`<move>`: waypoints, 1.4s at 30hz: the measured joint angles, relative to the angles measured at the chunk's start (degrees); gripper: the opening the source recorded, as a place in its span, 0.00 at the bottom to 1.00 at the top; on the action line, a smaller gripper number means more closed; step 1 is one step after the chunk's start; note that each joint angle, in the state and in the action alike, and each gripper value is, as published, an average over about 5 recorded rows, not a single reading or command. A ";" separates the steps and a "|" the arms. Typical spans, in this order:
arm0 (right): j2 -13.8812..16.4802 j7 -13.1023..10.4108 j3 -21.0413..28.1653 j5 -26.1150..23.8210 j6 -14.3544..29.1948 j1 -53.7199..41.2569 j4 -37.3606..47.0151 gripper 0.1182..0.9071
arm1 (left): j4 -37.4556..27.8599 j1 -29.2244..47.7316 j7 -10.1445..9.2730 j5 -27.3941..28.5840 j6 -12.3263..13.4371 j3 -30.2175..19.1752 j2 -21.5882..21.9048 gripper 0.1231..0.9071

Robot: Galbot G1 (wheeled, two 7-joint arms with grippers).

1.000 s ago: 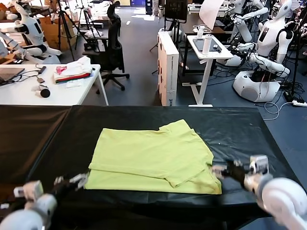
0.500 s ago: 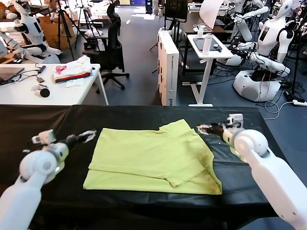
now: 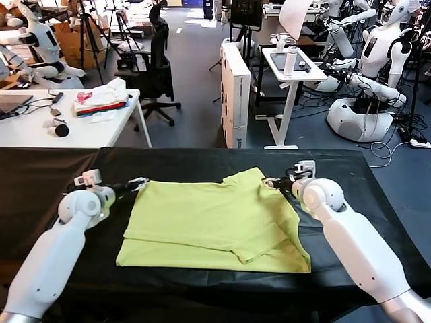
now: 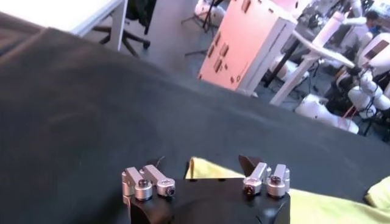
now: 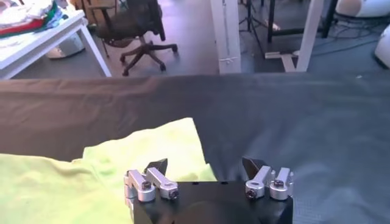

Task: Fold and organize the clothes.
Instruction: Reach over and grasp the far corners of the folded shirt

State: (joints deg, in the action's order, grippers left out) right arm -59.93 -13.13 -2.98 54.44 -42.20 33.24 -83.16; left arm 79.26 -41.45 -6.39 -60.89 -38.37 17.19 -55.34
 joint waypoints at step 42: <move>-0.76 0.62 0.20 -0.54 0.00 -0.48 1.07 0.03 | -0.58 -0.30 1.94 3.38 0.50 -1.37 -0.70 0.06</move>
State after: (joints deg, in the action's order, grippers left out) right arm -60.69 -12.51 -2.77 53.89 -42.20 32.76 -82.09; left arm 78.68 -41.75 -4.45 -57.51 -37.87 15.82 -56.04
